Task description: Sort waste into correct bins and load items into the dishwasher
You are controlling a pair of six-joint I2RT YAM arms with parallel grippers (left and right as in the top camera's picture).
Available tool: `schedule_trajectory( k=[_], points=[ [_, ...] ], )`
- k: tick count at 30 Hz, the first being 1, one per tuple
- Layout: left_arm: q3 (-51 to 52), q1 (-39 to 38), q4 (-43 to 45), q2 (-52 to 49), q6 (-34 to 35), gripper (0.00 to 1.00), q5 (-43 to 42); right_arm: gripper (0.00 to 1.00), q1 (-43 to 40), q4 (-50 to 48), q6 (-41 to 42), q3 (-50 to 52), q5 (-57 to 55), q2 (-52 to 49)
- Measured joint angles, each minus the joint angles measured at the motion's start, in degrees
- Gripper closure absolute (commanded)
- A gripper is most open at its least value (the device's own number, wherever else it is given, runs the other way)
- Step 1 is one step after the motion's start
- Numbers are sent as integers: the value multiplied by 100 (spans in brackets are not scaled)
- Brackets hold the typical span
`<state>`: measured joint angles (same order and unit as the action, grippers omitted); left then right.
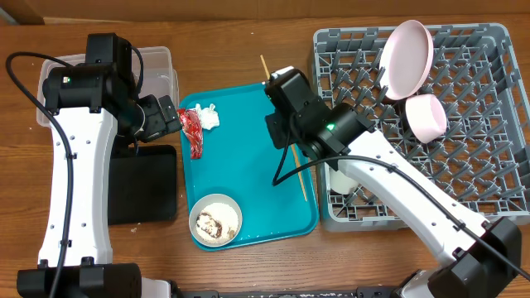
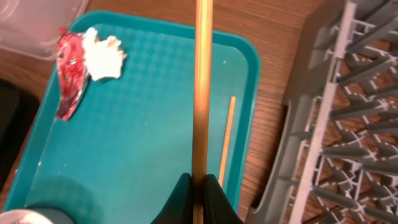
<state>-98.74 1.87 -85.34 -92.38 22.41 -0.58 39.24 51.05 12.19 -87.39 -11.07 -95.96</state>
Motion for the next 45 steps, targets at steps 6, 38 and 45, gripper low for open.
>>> schedule_trajectory(
  k=[6,38,45],
  points=[
    [0,0,2,0,0,0,0,96,-507,46,284,0,-236,0],
    [0,0,2,0,0,0,0,37,-2046,-496,-304,17,560,-1075],
    [0,0,2,0,0,0,0,28,-2046,-70,-452,-105,315,-1097]
  ],
)
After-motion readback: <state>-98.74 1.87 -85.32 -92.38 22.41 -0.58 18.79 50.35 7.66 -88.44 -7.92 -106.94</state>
